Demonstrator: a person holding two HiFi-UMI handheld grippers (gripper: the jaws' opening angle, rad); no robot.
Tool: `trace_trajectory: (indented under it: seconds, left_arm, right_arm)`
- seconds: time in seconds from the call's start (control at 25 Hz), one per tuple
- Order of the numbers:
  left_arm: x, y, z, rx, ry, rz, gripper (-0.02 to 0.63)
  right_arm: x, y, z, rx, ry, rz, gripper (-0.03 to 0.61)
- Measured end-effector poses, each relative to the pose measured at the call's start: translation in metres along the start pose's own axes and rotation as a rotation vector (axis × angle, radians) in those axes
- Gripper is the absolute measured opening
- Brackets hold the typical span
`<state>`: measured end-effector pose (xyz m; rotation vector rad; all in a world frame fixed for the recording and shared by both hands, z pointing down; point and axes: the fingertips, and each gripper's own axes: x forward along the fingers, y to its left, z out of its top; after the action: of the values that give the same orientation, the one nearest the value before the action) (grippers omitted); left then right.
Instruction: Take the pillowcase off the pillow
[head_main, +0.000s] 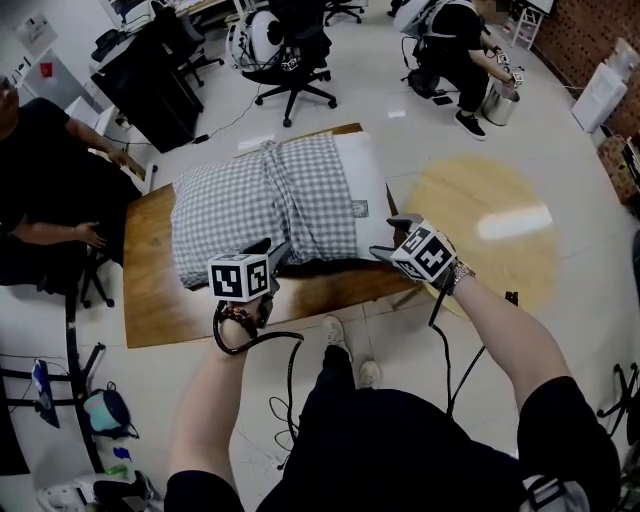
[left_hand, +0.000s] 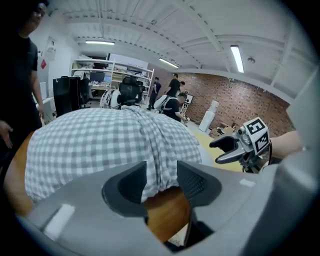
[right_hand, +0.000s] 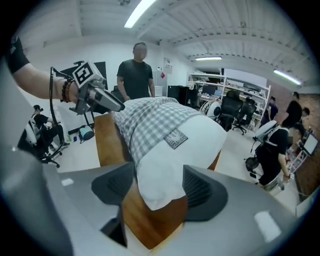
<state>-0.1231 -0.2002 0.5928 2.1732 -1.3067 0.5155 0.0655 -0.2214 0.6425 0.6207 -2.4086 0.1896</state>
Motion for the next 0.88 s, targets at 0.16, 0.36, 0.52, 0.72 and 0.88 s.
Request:
trace_trajectory:
  seconds: [0.16,0.36,0.52,0.72,0.88]
  left_arm:
    - [0.020,0.008,-0.040,-0.051,0.016,0.048,0.231]
    - [0.040,0.034,-0.065,-0.096,0.043,0.137,0.259]
    - [0.058,0.055,-0.068,-0.132,0.053,0.180,0.261]
    - [0.070,0.069,-0.074,-0.140,0.058,0.201,0.162]
    - [0.062,0.083,-0.075,-0.157,0.042,0.227,0.008]
  right_arm:
    - [0.018,-0.003,-0.002,-0.050,0.023,-0.057,0.334]
    - [0.033,-0.011,-0.003,-0.070,0.087,-0.127,0.353]
    - [0.050,-0.019,-0.002,-0.054,0.118,-0.152,0.351]
    - [0.057,-0.022,-0.002,-0.035,0.129,-0.176,0.245]
    - [0.053,-0.028,0.006,-0.034,0.118,-0.194,0.124]
